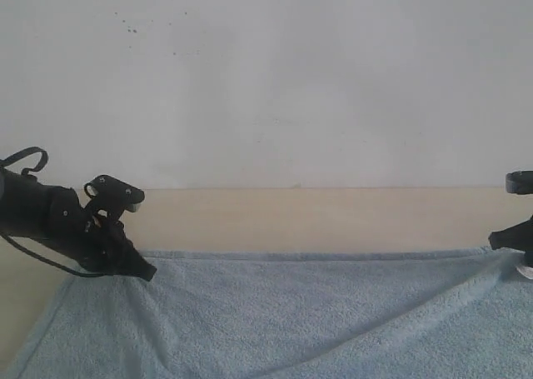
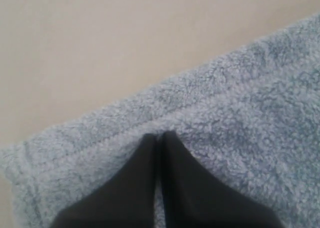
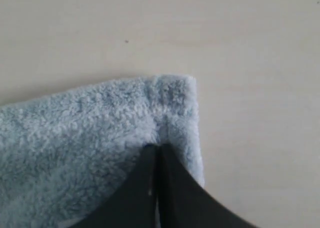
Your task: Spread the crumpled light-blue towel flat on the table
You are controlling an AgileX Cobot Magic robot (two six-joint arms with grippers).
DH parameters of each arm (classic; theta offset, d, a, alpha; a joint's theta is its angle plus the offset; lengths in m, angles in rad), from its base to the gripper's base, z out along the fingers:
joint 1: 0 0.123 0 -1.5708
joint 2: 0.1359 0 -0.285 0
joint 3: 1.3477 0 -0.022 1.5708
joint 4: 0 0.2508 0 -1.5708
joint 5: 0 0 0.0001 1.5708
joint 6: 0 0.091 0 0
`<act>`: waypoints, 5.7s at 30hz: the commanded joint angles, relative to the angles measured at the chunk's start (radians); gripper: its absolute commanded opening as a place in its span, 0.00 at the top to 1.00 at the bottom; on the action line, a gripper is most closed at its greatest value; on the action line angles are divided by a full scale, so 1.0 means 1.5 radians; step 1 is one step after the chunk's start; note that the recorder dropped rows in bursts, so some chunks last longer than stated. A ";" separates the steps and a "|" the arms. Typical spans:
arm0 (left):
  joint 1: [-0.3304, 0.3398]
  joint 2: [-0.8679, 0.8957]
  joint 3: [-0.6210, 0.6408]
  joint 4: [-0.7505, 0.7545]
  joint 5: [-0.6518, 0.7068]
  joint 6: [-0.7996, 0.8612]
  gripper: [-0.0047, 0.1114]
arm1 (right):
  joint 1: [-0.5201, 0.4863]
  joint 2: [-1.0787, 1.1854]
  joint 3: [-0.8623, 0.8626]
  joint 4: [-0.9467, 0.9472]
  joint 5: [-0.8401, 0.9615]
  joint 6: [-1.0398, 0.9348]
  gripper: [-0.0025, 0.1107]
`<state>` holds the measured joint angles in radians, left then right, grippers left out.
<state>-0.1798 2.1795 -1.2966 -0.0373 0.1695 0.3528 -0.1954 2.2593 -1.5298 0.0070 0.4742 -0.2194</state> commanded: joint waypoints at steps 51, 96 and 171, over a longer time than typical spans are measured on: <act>0.003 -0.459 0.411 -0.050 -0.228 -0.260 0.92 | -0.097 -0.368 0.554 -0.090 0.038 0.182 0.98; 0.084 -1.191 0.720 -0.075 -0.180 -0.257 0.92 | 0.323 -1.316 0.786 0.565 -0.256 -0.532 0.98; 0.087 -1.334 0.728 -0.065 -0.009 -0.184 0.92 | 0.190 -1.506 1.020 0.016 -0.099 0.241 0.98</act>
<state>-0.0584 0.1906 -0.2181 -0.1389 0.1382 0.0727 0.0919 0.0052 0.0011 0.0363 0.3294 0.1438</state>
